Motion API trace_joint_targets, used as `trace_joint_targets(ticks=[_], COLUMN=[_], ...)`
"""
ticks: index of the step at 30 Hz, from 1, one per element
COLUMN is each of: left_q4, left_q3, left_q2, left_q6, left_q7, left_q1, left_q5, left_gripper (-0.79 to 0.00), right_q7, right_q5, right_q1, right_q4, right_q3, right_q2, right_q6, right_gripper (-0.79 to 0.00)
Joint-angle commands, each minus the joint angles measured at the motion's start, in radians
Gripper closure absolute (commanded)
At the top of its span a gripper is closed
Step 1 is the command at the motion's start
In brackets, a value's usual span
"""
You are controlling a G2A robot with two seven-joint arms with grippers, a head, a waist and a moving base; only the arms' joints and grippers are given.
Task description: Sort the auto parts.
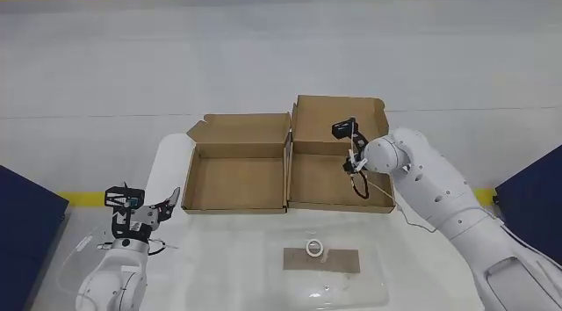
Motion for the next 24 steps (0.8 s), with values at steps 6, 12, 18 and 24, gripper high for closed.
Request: trace_joint_targets(ticks=[6,12,18,24], left_q4=[0.000,0.000,0.000,0.000], left_q3=[0.000,0.000,0.000,0.000], left_q2=[0.000,0.000,0.000,0.000], left_q6=[0.000,0.000,0.000,0.000], left_q7=[0.000,0.000,0.000,0.000], left_q1=[0.000,0.000,0.000,0.000], left_q5=[0.000,0.000,0.000,0.000], left_gripper=[-0.785,-0.785,-0.785,-0.785], right_q7=[-0.024,-0.054,-0.060,-0.062], right_q5=[-0.004,-0.014,-0.020,-0.021], right_q1=[0.019,0.031,0.040,0.049], right_q4=[0.095,0.162,0.217,0.264], right_q3=[-0.040,-0.068,-0.089,-0.101], right_q2=[-0.034,-0.062,-0.086,-0.106], right_q6=[0.057,0.087,0.090,0.089], right_gripper=[0.000,0.000,0.000,0.000])
